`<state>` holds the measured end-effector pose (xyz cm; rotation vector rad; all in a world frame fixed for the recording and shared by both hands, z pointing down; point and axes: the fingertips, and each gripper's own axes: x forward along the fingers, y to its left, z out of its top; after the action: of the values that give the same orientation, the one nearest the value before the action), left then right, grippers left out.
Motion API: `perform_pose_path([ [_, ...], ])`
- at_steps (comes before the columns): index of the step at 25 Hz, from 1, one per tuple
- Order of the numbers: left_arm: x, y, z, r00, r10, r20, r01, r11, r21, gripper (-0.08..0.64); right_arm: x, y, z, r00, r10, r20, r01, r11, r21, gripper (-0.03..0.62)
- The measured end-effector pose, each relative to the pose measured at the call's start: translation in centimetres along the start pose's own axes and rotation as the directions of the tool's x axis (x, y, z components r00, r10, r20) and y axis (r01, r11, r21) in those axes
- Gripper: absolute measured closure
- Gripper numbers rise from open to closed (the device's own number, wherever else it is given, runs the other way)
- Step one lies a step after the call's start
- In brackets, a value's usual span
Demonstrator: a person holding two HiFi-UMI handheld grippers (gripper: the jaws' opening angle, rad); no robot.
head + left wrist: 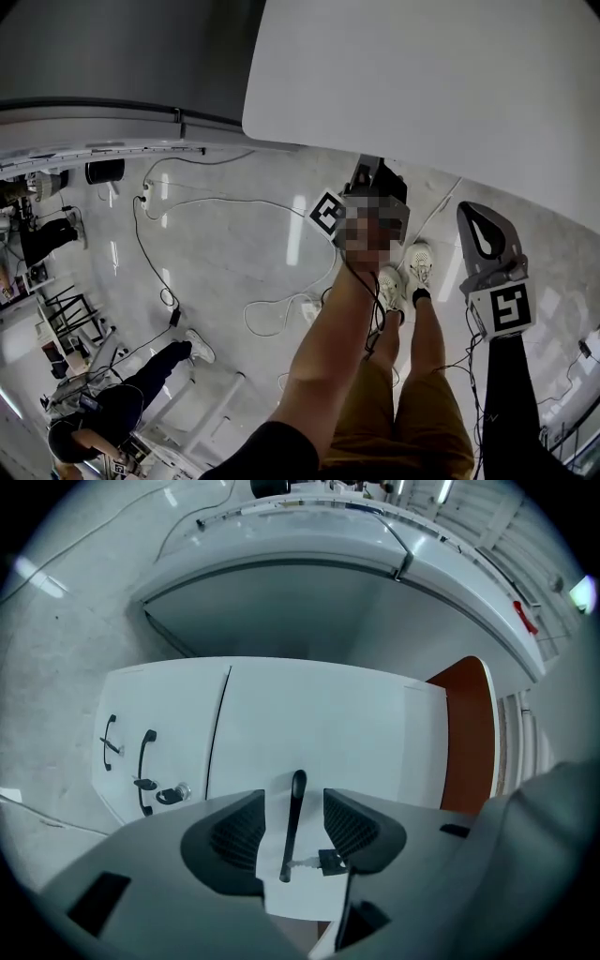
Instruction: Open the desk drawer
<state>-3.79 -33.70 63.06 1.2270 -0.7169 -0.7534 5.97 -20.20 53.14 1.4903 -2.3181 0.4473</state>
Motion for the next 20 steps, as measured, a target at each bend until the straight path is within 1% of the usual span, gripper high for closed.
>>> perform_pose_path([
  [4, 0.1, -0.2, 0.1, 0.999, -0.035, 0.016, 0.035, 0.999, -0.013, 0.380, 0.0, 0.3, -0.3, 0.999, 0.009, -0.035, -0.009, 1.000, 0.005, 0.592],
  [7, 0.2, -0.6, 0.1, 0.997, -0.070, 0.024, 0.070, 0.997, -0.022, 0.402, 0.5, 0.3, 0.2, 1.000, 0.017, 0.001, -0.017, 1.000, 0.002, 0.592],
  [9, 0.4, -0.9, 0.3, 0.995, -0.100, 0.031, 0.100, 0.995, -0.021, 0.439, 0.9, 0.3, 0.5, 1.000, 0.024, 0.012, -0.024, 1.000, 0.002, 0.592],
  [10, 0.4, -0.9, 0.3, 0.993, -0.109, 0.033, 0.110, 0.994, -0.013, 0.479, 1.1, 0.3, 0.5, 1.000, 0.027, 0.011, -0.027, 1.000, 0.002, 0.592],
  [11, 0.5, -0.9, 0.4, 0.993, -0.111, 0.033, 0.111, 0.994, 0.001, 0.484, 1.2, 0.3, 0.4, 1.000, 0.029, 0.010, -0.029, 1.000, 0.003, 0.592],
  [12, 0.4, -0.7, 0.5, 0.994, -0.105, 0.032, 0.105, 0.994, 0.019, 0.531, 1.2, 0.4, 0.3, 0.999, 0.031, 0.010, -0.031, 1.000, 0.004, 0.592],
  [15, 0.1, -0.6, 0.5, 0.996, -0.087, 0.029, 0.085, 0.995, 0.060, 0.532, 1.0, 0.6, 0.0, 0.999, 0.033, 0.012, -0.033, 0.999, 0.004, 0.592],
  [20, 0.1, -0.5, 0.6, 0.998, -0.057, 0.024, 0.054, 0.994, 0.094, 0.532, 0.7, 0.5, 0.5, 0.999, 0.024, 0.029, -0.025, 1.000, 0.018, 0.592],
])
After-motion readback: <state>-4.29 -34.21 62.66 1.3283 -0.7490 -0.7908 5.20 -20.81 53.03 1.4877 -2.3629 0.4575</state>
